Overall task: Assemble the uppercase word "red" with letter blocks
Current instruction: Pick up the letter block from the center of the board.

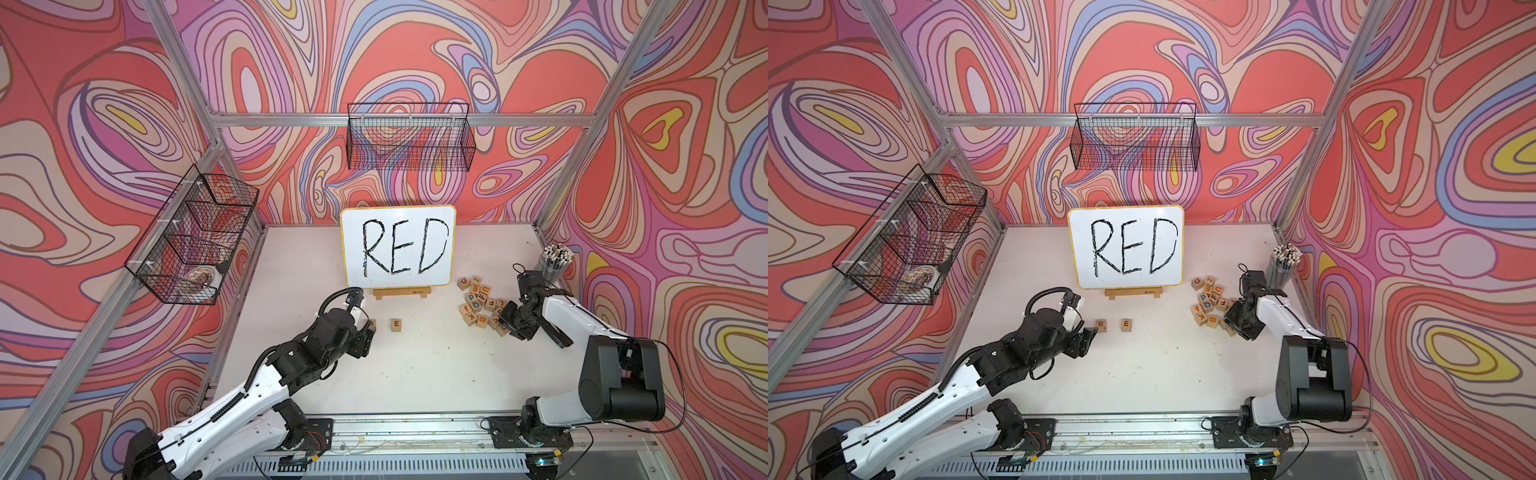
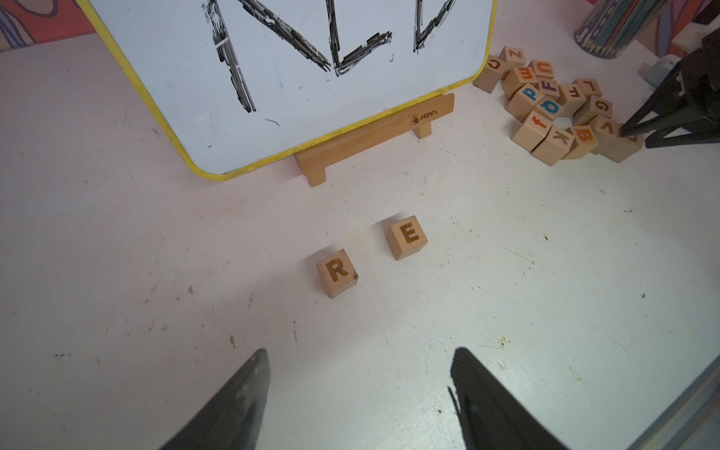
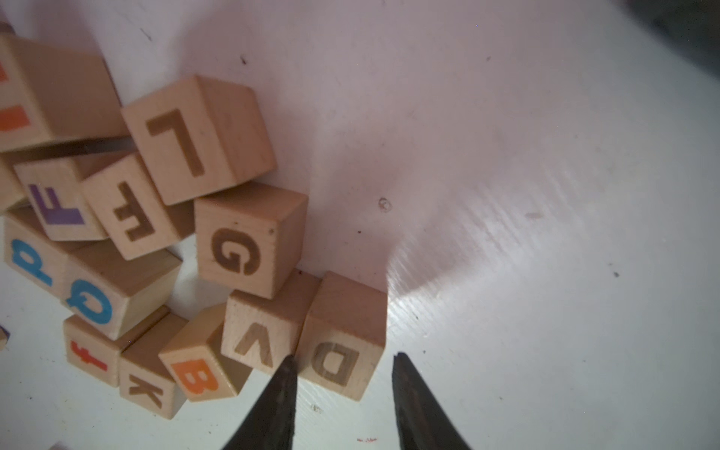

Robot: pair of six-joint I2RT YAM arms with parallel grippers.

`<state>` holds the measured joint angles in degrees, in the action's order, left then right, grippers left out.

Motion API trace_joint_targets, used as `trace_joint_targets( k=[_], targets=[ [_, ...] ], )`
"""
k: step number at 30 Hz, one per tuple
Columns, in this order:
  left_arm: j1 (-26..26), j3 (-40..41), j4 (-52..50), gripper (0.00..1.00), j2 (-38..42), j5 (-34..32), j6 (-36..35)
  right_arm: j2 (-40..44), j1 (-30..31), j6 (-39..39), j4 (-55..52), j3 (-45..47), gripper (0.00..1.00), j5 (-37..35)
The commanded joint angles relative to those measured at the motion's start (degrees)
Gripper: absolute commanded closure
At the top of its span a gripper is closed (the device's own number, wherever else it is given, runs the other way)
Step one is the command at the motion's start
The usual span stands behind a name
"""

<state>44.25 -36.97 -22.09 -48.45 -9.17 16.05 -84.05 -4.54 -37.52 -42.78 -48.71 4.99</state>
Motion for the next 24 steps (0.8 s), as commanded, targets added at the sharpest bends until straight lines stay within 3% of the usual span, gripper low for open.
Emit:
trace_joint_targets(
  k=[1,24],
  targets=[
    [-0.17,-1.24,-0.71,0.24,0.24,-1.25,-0.59,-1.07,-0.47,0.66,0.88,0.58,0.57,-0.39],
    [-0.22,-1.00,-0.77,0.24,0.62,-1.11,-0.41,-0.21,-1.97,2.89,0.51,1.88,0.63,-2.13]
  ],
)
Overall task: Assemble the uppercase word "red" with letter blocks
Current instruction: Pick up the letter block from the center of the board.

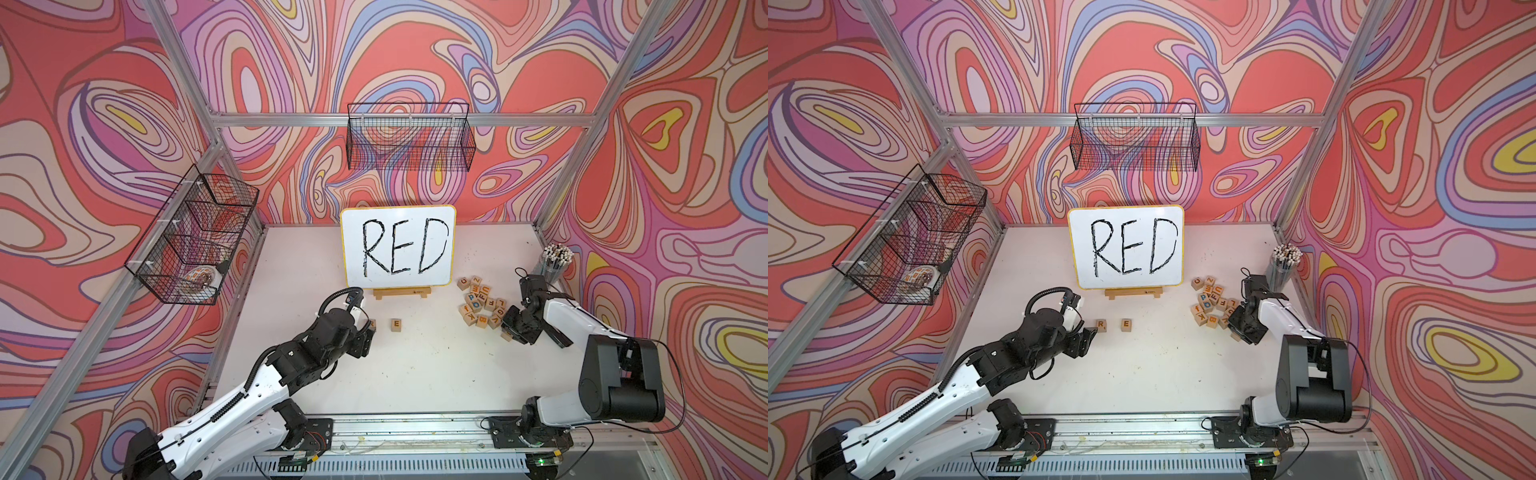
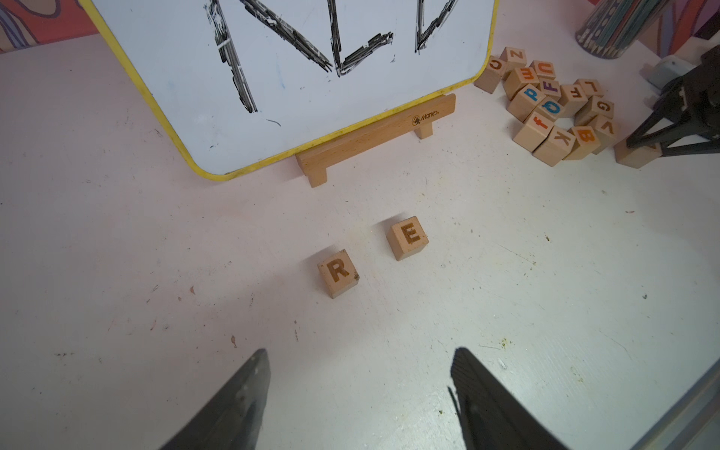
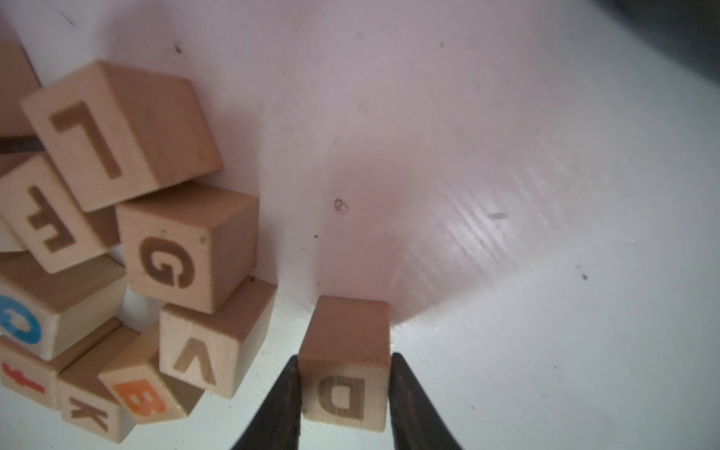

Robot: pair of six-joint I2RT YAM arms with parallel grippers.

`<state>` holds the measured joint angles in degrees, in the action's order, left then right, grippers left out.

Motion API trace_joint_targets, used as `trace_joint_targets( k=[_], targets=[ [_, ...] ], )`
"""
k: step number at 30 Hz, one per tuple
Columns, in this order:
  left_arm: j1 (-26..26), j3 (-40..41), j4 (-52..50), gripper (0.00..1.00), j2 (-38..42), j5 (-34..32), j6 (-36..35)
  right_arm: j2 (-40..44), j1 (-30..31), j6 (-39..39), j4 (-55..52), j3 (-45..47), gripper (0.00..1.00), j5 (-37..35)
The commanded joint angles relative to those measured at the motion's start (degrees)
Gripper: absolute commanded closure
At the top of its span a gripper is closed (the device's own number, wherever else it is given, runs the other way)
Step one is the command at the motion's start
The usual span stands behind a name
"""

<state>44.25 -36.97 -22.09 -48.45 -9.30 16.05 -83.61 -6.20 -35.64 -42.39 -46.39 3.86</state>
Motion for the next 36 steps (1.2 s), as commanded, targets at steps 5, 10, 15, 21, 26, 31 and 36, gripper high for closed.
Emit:
trace_joint_targets(
  k=[5,10,15,21,26,31,36],
  targets=[
    [-0.22,-1.00,-0.68,0.24,0.55,-1.05,-0.41,-1.15,-0.31,2.06,0.11,-0.63,0.69,-1.43],
    [-0.22,-1.13,-0.58,0.24,0.46,-0.98,-0.59,2.02,-0.26,2.78,-1.33,-0.66,0.74,-0.24],
    [-0.19,-0.90,0.28,0.24,-0.30,-0.67,-0.66,7.94,0.40,5.24,-6.90,-3.61,0.76,-0.37],
    [-0.19,-1.02,0.97,0.24,-0.88,-0.46,-0.99,9.93,8.97,4.82,-11.08,-8.40,0.78,-2.14],
    [-0.21,-1.01,0.55,0.24,0.25,-0.70,-0.94,5.32,21.28,4.43,-10.48,-13.98,0.77,-3.25],
    [-0.19,-0.69,0.15,0.24,1.32,-1.08,-0.66,-3.61,31.60,7.37,-10.78,-21.53,0.77,-5.07],
    [-0.22,-0.66,-0.06,0.24,1.27,-1.33,-0.59,-11.14,36.48,11.23,-10.54,-26.50,0.77,-4.38]
  ],
)
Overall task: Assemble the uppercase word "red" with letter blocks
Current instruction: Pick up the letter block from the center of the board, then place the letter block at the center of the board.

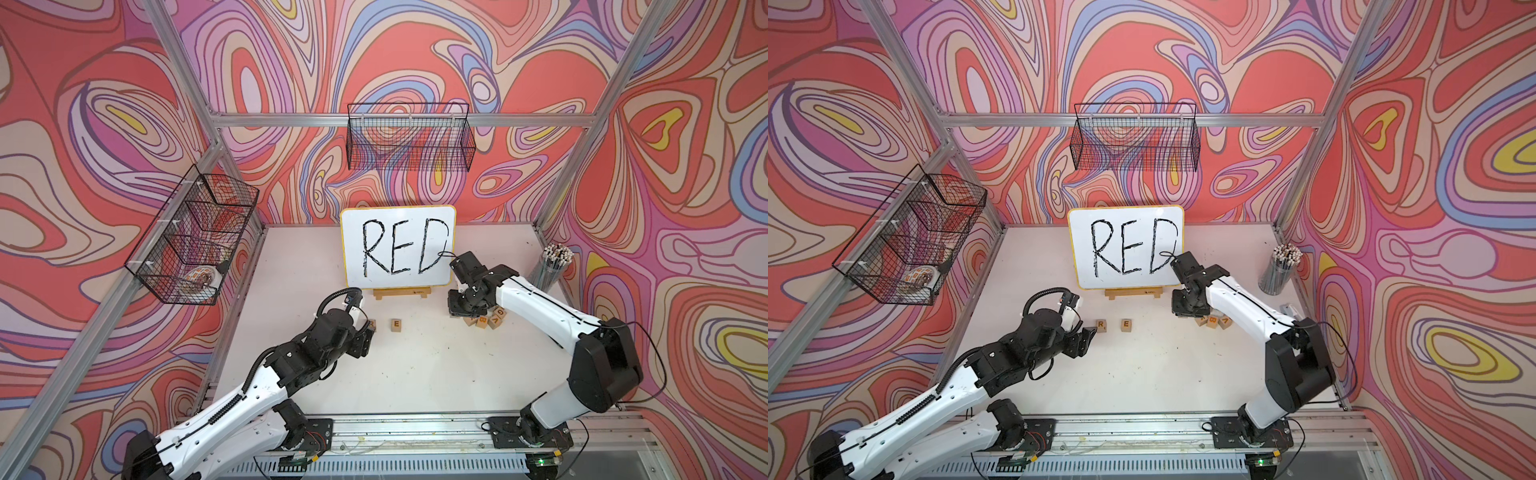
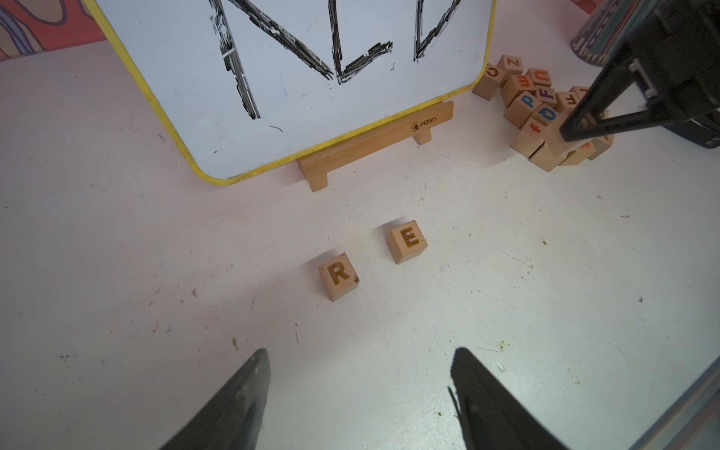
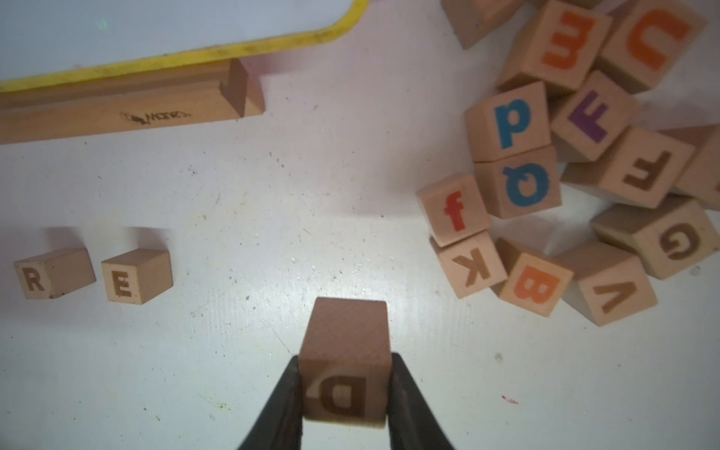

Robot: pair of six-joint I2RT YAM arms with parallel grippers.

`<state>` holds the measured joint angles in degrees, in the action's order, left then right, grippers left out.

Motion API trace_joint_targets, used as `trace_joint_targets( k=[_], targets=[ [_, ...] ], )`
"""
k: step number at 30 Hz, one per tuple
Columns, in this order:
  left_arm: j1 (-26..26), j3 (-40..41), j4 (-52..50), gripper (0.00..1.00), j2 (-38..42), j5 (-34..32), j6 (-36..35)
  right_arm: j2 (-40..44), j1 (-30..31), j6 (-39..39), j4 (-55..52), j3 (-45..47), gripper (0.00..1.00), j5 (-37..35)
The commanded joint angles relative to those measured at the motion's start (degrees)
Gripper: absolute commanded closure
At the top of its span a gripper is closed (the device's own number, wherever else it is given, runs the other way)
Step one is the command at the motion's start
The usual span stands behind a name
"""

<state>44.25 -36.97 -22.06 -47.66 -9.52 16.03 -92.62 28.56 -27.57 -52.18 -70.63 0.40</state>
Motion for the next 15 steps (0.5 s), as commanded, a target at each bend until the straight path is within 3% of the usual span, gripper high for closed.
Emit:
trace_joint_targets(
  k=[1,8,15],
  targets=[
    [-0.22,-0.65,-0.07,0.24,0.46,-1.16,-0.56,-3.32,2.91,3.96,-0.65,-3.17,0.77,-0.81],
    [-0.22,-0.80,-0.24,0.24,-0.09,-1.47,-0.74,-10.99,6.25,8.76,-1.64,-6.60,0.78,-1.28],
    [-0.19,-0.82,-0.14,0.24,-0.24,-1.73,-0.91,-12.78,6.78,10.36,-1.65,-6.98,0.78,-1.65]
  ],
)
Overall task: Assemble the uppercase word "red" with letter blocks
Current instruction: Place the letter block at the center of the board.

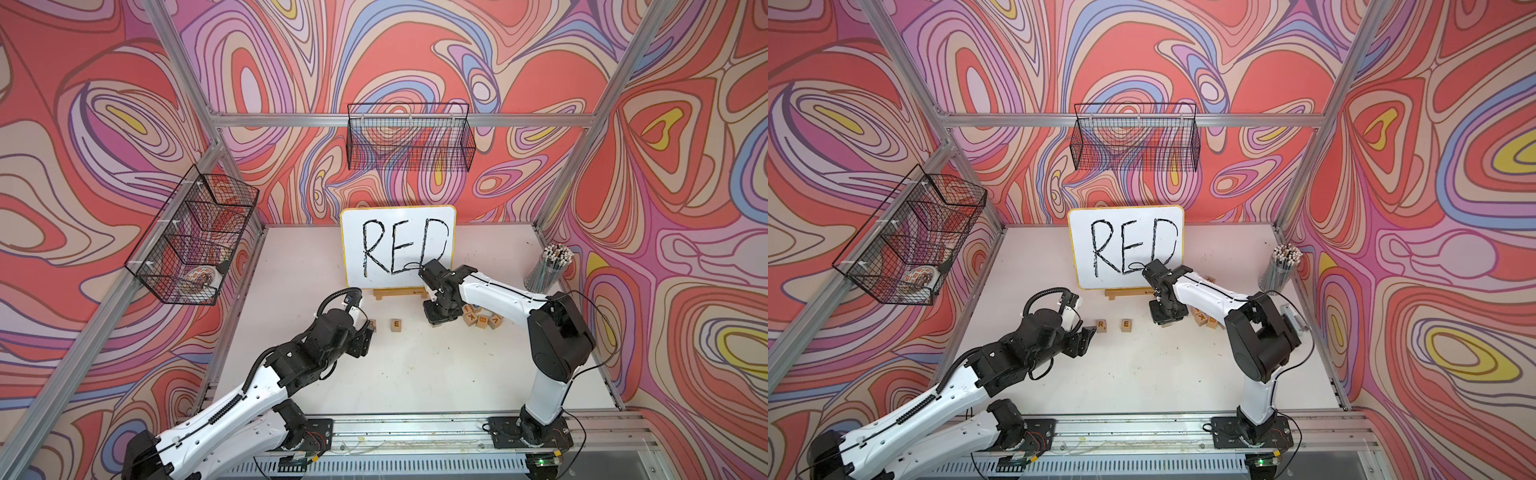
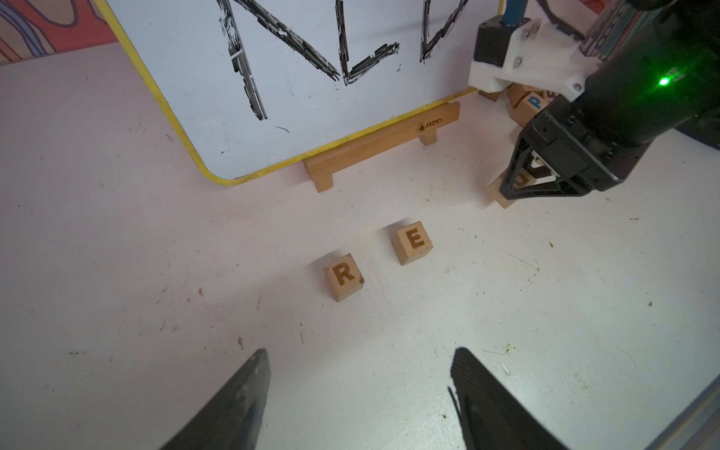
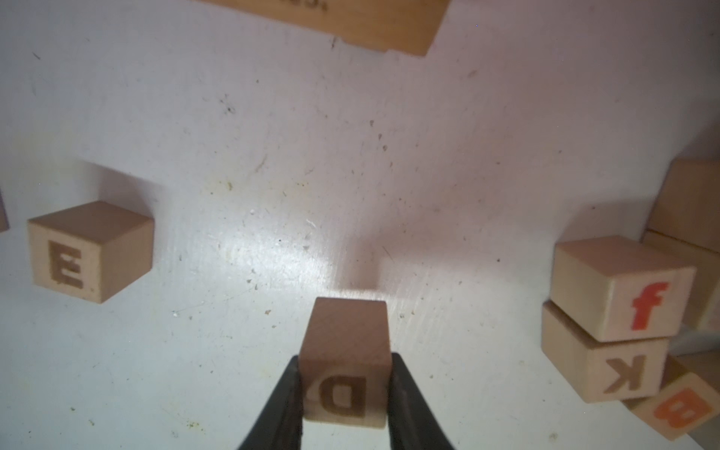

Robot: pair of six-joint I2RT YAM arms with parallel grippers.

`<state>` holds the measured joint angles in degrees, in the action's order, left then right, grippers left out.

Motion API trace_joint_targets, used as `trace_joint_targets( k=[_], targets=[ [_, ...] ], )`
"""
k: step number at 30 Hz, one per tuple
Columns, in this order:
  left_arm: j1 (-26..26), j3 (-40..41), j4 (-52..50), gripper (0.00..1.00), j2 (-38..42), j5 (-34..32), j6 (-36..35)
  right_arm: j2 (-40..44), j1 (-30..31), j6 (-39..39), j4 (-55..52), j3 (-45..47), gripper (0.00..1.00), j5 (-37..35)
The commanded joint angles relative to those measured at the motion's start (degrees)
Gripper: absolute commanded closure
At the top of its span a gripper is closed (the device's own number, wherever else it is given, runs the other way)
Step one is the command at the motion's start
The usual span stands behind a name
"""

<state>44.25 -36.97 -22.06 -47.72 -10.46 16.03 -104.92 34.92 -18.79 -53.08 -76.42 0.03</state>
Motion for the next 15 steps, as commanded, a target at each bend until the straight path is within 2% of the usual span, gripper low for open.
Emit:
trace_joint_targets(
  k=[1,15],
  targets=[
    [-0.22,-0.83,-0.22,0.24,-0.18,-0.84,-0.91,-0.67,0.50,1.71,-0.86,-1.33,0.78,-1.31],
    [-0.22,-0.14,-0.56,0.24,1.05,-1.30,-0.30,-5.05,3.44,6.83,0.83,-3.55,0.78,-1.31]
  ],
)
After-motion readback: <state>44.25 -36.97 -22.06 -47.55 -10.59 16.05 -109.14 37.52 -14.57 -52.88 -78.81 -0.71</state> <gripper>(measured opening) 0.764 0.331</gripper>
